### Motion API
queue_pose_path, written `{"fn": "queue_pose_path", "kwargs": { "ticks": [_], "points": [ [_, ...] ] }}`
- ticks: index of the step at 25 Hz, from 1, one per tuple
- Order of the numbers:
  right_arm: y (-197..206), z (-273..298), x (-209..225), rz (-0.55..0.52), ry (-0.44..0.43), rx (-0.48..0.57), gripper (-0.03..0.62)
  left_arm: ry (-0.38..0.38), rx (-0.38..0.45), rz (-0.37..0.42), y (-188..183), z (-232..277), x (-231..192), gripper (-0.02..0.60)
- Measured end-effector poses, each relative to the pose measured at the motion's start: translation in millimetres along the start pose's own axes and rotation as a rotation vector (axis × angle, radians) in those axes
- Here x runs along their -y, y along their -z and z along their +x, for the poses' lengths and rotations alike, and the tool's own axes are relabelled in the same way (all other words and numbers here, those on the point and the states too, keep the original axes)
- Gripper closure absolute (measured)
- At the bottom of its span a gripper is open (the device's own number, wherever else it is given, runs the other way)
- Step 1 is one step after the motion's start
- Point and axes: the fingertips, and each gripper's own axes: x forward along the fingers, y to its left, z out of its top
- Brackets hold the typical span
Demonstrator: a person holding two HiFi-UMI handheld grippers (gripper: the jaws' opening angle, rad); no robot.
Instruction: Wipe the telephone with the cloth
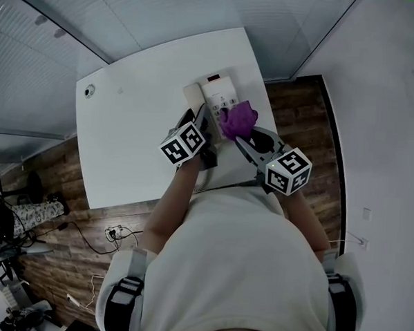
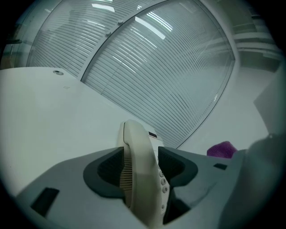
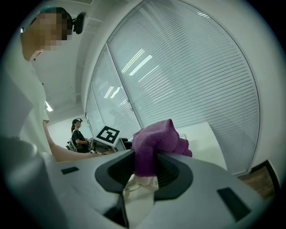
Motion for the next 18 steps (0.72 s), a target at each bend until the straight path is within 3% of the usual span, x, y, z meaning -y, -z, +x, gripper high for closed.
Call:
{"fn": "queue_pose_path", "kwargs": {
  "ticks": [10, 14, 18],
  "points": [
    [5.1, 6.4, -15.2, -0.009, 0.026, -0.002, 0.461, 0.049, -0.002, 0.006, 3.4, -30.8, -3.5, 0.358],
    [10.3, 7.8, -27.8, -0.015, 0.039, -0.002, 0.461, 0.068, 0.006, 0.010, 4.7, -50.0, -1.5, 0.447],
    [14.7, 13.7, -39.4, -0.012, 0.066, 0.003, 0.461, 0.076, -0.008, 0.079, 5.4, -67.3, -2.0, 0.513]
  ]
}}
